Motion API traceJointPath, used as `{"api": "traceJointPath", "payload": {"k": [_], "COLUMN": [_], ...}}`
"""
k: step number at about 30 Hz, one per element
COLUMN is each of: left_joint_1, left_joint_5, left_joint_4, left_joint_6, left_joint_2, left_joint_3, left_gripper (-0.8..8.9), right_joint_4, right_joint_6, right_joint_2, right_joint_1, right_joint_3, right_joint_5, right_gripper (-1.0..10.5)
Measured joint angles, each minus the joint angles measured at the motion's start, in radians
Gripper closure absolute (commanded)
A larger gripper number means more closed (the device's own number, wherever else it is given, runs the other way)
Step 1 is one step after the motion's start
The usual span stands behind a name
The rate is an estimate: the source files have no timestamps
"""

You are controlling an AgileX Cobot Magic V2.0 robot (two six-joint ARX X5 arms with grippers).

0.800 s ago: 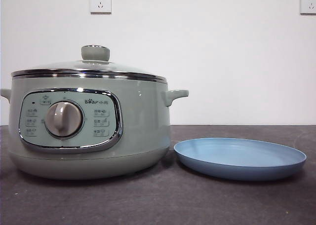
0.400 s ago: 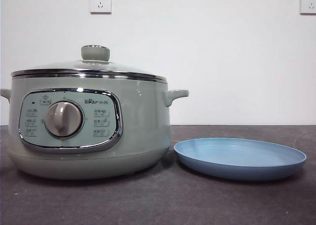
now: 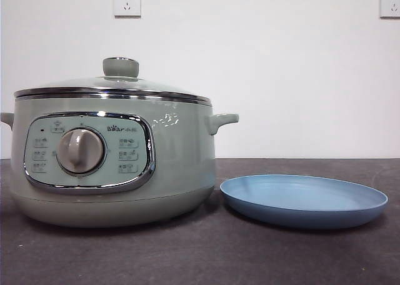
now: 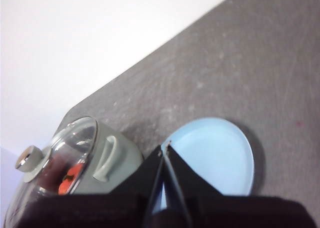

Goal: Take the pumpkin out from the steamer,put the pumpkin in the blue plate,close the lid

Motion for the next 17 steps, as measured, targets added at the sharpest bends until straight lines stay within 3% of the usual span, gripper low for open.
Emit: {"api": "traceJointPath", "payload": {"k": [9,14,17], "left_joint_1": [0.000,0.000,0.000], "left_joint_5": [0.027,0.105,0.158], "left_joint_4": [-0.142,-0.265,-0.318], "left_joint_6": [0.179,0.274,0.314], "left_joint_2": [0.216,0.323,0.375], "left_joint_3": [0.273,0.423,0.492], "left_gripper": [8.22,8.18,8.13], "right_joint_4": [-0.112,-0.176,-0.226], "right_joint_6": [-0.191,-0.311,-0.365], "right_joint_2": [0.263,0.396,0.460], "right_joint_1": [0.000,0.000,0.000], "right_joint_3": [0.306,0.480,0.559], "right_joint_5": [-0.072,-0.151,-0.202], "right_gripper": [9.5,9.4,7.9]}}
